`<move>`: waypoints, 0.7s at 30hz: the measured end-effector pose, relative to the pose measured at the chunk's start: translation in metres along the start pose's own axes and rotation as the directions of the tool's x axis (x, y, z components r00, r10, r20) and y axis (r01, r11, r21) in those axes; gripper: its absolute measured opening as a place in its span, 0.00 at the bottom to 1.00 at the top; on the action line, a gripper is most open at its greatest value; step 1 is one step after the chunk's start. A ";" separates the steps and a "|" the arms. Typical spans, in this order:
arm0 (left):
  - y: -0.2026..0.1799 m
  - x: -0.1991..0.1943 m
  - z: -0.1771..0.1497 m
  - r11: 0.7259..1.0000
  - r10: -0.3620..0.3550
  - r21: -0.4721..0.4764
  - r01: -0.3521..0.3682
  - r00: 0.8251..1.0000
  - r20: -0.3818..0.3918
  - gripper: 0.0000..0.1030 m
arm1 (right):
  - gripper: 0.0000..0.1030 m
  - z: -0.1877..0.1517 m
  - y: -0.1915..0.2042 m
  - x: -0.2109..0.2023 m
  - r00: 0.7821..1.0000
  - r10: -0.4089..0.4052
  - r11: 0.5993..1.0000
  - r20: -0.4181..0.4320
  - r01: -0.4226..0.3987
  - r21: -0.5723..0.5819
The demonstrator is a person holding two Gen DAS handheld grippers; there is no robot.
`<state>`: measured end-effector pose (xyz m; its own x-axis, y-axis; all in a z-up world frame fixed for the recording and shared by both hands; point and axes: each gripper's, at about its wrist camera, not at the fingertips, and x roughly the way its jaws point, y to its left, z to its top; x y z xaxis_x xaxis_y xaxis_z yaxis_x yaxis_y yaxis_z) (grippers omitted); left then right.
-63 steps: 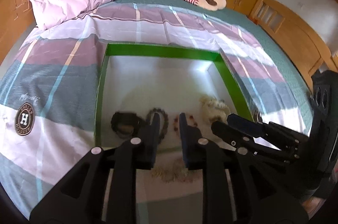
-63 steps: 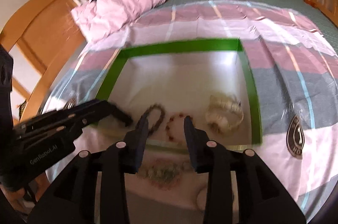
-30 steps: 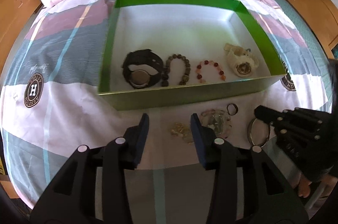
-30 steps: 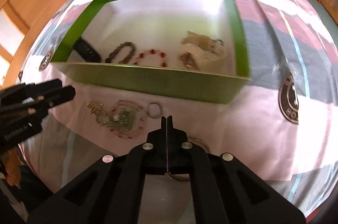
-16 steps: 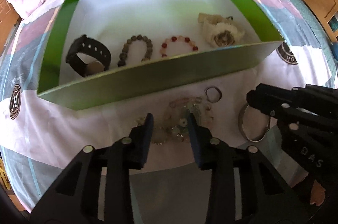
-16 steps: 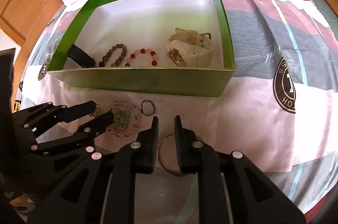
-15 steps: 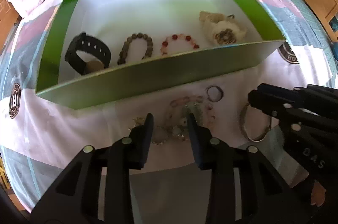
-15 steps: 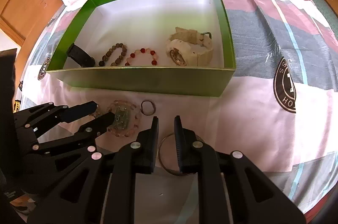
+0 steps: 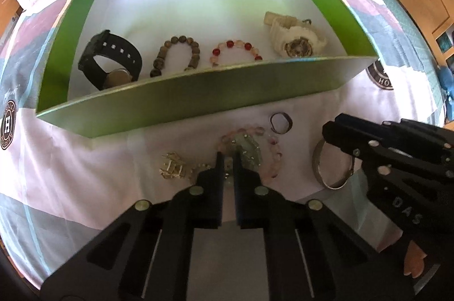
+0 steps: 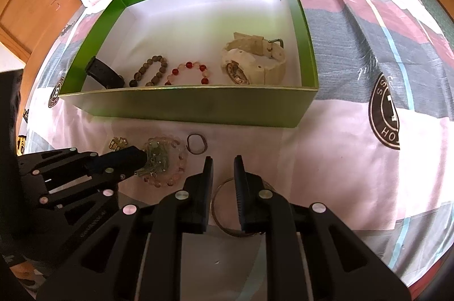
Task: Organize jewelry
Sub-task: 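Move the left tool to the jade pendant while the right tool approaches the silver bangle, then grasp the jade pendant with the left tool while the right tool grasps the pink-and-white bead bracelet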
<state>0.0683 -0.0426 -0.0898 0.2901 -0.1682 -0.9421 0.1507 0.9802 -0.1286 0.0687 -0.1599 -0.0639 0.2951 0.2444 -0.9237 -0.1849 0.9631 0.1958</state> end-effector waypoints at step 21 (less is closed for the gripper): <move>-0.008 0.005 -0.010 0.999 0.000 0.049 0.003 0.999 -0.042 0.23 | 0.15 -0.002 0.005 0.005 1.000 -0.005 1.000 -0.021 0.005 -0.011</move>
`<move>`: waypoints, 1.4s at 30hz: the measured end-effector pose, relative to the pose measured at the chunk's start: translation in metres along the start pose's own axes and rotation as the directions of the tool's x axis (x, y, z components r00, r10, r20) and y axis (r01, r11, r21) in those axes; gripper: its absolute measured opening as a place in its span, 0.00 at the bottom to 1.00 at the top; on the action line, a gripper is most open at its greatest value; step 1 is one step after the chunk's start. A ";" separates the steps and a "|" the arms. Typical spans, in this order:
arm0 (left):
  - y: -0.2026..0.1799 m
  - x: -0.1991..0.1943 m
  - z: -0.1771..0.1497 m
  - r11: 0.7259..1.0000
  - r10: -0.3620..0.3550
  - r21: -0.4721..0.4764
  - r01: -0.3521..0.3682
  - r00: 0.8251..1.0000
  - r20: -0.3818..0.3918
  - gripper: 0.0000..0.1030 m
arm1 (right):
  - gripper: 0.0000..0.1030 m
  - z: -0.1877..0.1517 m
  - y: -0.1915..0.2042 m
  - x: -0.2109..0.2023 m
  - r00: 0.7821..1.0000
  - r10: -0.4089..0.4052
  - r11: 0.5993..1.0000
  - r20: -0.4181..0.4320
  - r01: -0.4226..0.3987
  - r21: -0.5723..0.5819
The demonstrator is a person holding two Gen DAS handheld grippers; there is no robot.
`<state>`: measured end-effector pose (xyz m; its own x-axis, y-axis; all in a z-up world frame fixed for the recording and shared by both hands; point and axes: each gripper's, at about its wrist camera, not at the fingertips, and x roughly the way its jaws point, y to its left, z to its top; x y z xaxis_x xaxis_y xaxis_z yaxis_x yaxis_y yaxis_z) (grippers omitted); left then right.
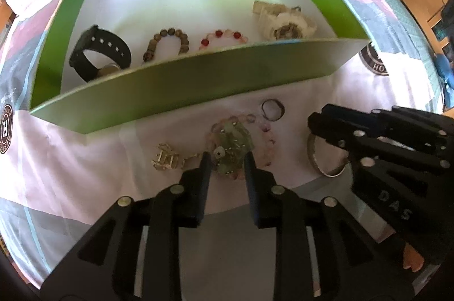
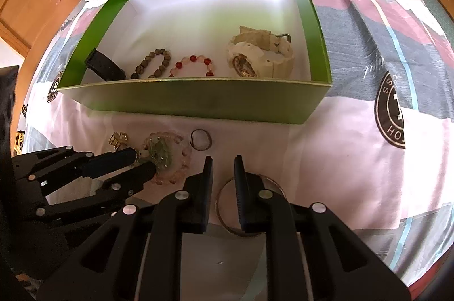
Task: Organize jewelry
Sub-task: 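Grasp the jade pendant with the left tool while the right tool grasps the pink-and-white bead bracelet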
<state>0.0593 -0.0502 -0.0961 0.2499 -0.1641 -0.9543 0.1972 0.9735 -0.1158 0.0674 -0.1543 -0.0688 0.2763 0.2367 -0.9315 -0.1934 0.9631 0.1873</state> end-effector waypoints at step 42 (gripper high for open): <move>0.047 -0.055 -0.005 0.990 -0.061 -0.122 0.077 0.990 0.125 0.15 | 0.07 0.001 0.042 -0.001 0.999 -0.024 0.991 0.046 0.030 -0.133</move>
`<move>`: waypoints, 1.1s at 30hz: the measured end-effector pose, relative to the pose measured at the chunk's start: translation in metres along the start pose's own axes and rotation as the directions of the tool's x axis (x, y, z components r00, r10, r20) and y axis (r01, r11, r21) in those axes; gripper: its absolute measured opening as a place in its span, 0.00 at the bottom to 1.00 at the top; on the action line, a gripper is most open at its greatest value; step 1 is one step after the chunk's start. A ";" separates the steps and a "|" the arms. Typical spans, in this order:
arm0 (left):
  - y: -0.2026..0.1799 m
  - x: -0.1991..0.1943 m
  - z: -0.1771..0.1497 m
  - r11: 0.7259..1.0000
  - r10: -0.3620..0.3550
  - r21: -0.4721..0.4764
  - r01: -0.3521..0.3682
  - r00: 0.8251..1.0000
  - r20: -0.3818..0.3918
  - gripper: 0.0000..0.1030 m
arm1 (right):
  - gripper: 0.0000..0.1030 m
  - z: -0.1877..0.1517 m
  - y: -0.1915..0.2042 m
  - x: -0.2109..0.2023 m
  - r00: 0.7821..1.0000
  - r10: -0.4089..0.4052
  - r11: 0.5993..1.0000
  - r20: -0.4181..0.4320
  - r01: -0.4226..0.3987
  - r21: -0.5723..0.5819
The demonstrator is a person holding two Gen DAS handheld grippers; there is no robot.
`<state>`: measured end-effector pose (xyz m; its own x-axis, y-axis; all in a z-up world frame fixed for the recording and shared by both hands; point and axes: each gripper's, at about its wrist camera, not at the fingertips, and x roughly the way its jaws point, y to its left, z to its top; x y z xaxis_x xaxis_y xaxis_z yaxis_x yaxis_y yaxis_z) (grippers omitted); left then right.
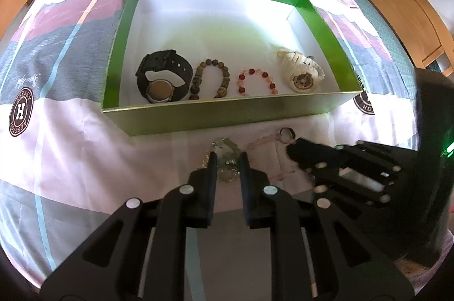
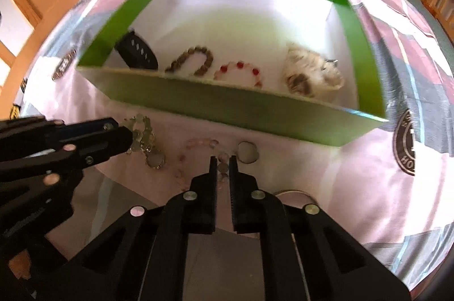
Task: Organize jewelry
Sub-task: 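Grasp the jade pendant with the left tool while the right tool grasps the pink-and-white bead bracelet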
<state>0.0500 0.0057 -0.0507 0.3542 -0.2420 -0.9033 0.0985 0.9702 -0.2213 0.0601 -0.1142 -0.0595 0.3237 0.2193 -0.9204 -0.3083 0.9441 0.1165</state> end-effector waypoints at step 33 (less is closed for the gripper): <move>-0.029 0.039 0.002 0.997 0.031 0.076 -0.027 0.998 -0.055 0.30 | 0.08 -0.011 -0.030 -0.004 0.999 0.018 0.996 -0.029 -0.015 0.085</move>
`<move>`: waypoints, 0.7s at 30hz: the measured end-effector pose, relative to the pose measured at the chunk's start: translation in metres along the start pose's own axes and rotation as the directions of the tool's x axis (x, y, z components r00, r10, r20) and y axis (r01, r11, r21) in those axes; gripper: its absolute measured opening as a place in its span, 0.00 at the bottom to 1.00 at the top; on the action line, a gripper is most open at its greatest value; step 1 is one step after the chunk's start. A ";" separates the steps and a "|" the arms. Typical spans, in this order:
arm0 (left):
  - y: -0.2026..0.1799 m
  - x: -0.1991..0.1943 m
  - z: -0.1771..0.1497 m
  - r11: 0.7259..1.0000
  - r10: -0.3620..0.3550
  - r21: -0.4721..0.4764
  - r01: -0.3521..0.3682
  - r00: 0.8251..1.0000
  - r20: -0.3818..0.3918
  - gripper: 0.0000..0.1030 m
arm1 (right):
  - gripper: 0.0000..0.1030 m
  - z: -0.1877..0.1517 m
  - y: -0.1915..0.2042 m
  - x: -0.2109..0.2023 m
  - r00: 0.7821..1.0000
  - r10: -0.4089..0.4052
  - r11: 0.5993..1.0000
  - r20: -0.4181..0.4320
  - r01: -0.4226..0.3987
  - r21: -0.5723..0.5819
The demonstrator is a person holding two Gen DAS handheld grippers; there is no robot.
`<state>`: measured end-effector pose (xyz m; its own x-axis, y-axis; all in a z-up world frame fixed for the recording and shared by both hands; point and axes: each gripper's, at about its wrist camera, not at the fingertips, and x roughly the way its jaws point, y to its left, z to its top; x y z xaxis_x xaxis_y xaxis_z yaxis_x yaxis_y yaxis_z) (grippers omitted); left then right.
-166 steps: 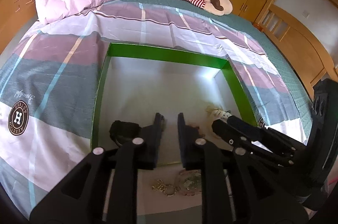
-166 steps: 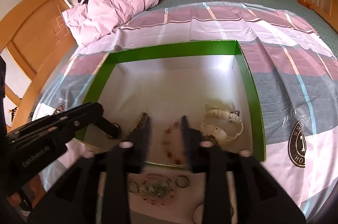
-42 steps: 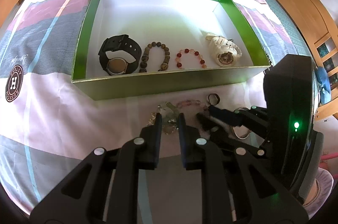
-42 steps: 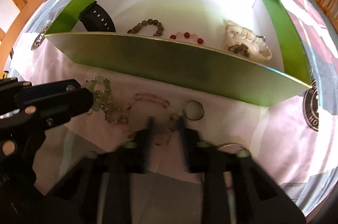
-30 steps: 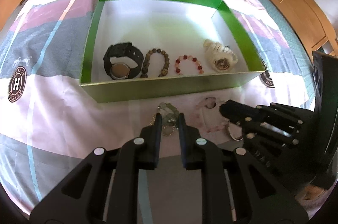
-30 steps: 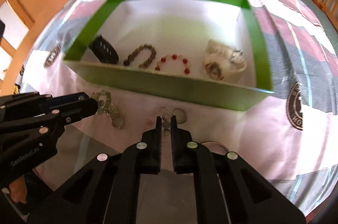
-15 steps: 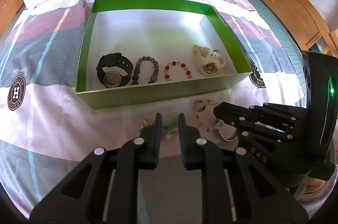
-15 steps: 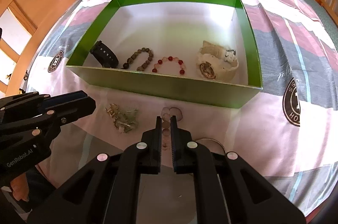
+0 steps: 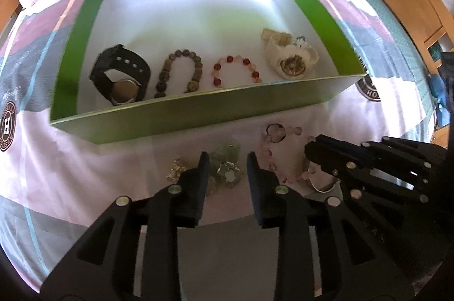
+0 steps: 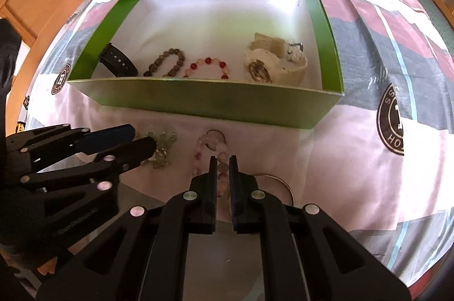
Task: Organize jewelry
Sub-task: 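Grasp the jade pendant with the left tool while the right tool grasps the pink-and-white bead bracelet, then lift the jade pendant with the left tool while the right tool lifts the bead bracelet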
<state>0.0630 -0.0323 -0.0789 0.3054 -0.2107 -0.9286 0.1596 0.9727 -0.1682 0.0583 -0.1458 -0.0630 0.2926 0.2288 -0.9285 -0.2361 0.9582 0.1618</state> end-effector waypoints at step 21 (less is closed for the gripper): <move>0.013 0.026 0.008 0.999 0.012 -0.043 -0.014 0.999 -0.048 0.16 | 0.20 -0.001 -0.006 0.015 0.997 -0.065 0.998 -0.031 0.065 0.018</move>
<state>0.0801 -0.0256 -0.1024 0.2617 -0.1944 -0.9454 0.1151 0.9788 -0.1694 0.0635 -0.1486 -0.0786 0.2786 0.1610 -0.9468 -0.1999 0.9740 0.1068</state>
